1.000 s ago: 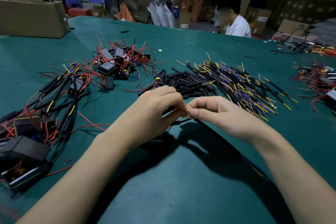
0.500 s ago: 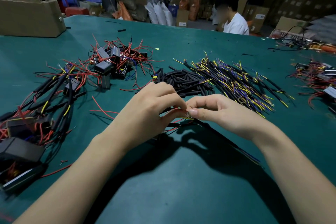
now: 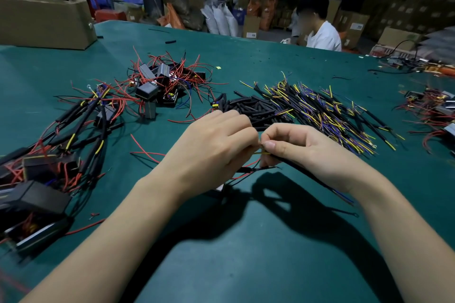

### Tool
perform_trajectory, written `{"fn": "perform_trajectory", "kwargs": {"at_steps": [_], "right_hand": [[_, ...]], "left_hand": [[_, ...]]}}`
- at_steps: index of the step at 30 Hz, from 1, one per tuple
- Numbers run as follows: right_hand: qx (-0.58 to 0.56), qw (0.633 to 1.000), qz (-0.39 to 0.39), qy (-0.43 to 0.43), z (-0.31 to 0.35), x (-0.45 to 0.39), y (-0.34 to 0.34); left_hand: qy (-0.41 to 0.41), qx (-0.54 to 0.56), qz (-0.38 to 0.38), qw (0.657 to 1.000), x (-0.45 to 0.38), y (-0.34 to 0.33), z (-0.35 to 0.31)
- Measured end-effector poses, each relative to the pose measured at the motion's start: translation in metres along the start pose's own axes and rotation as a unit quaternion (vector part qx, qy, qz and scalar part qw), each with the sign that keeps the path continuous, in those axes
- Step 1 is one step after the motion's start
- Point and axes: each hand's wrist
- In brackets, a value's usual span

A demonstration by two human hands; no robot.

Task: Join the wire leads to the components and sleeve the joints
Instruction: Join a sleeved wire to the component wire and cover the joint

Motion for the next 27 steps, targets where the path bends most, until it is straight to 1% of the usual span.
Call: {"fn": "perform_trajectory", "kwargs": {"at_steps": [3,8,11,13,16,20,21,23,25,26,27], "right_hand": [[0.020,1.000,-0.005,0.003,0.002,0.002,0.002],[0.052,0.998,-0.024,0.017,0.003,0.000,-0.001],[0.070,0.995,-0.043,0.050,0.004,-0.002,-0.004],[0.122,0.985,-0.076,0.093,0.003,-0.003,-0.006],[0.240,0.946,-0.135,0.172,-0.003,-0.004,-0.009],[0.351,0.887,-0.166,0.251,-0.010,-0.005,-0.014],[0.383,0.862,-0.178,0.279,-0.012,-0.005,-0.015],[0.450,0.797,-0.207,0.346,-0.011,-0.007,-0.019],[0.498,0.737,-0.237,0.391,-0.011,-0.009,-0.022],[0.505,0.725,-0.248,0.397,-0.011,-0.010,-0.022],[0.495,0.736,-0.254,0.387,-0.011,-0.009,-0.023]], "left_hand": [[-0.002,-0.003,-0.004,1.000,0.000,-0.001,-0.001],[0.023,0.012,-0.006,1.000,0.002,-0.002,-0.001],[0.071,0.049,-0.012,0.996,0.003,-0.003,-0.002],[0.134,0.089,-0.009,0.987,0.004,-0.004,-0.005],[0.239,0.136,-0.001,0.961,0.004,-0.007,-0.007],[0.347,0.158,0.016,0.924,0.003,-0.007,-0.006],[0.377,0.167,0.025,0.911,0.003,-0.007,-0.006],[0.441,0.212,0.042,0.871,0.001,-0.006,-0.003],[0.496,0.305,0.037,0.812,-0.002,-0.004,-0.002],[0.508,0.337,0.030,0.792,-0.003,-0.003,-0.003],[0.501,0.336,0.026,0.797,-0.004,-0.003,-0.003]]}}
Point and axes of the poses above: each hand's wrist, its own x-axis away from the middle knuckle, its own y-axis out of the back of the hand, z = x × y, and after that the axes turned 9 degrees about -z, right-handed
